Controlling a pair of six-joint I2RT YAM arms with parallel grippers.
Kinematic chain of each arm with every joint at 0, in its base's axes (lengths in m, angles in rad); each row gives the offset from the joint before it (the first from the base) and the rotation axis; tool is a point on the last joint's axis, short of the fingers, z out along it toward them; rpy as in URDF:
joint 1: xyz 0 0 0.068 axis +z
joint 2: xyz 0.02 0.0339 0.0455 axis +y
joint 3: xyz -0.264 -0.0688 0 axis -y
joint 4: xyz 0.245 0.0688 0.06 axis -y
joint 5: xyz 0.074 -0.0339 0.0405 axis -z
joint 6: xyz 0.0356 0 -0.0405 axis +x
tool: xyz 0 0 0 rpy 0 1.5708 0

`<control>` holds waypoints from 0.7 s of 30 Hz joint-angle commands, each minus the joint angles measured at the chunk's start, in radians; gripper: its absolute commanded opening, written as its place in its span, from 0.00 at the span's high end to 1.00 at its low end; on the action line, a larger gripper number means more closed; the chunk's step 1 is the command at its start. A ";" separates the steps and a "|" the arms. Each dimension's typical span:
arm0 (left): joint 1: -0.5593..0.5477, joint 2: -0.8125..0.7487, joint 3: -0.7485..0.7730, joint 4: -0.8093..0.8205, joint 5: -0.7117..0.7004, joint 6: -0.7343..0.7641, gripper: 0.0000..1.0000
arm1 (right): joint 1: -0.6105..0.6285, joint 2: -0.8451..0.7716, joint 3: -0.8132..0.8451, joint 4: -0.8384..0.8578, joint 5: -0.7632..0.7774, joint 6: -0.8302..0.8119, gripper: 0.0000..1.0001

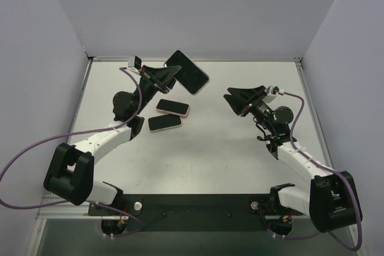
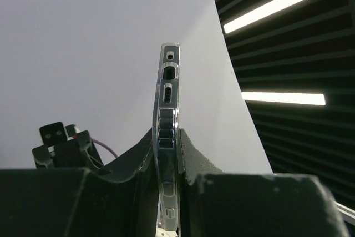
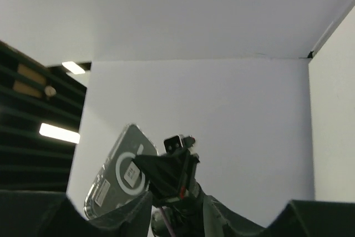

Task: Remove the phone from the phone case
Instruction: Remove the phone case from the phone.

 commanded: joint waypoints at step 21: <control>-0.049 -0.002 0.098 -0.211 0.158 0.109 1.00 | 0.032 -0.102 0.233 -0.240 -0.274 -0.354 0.31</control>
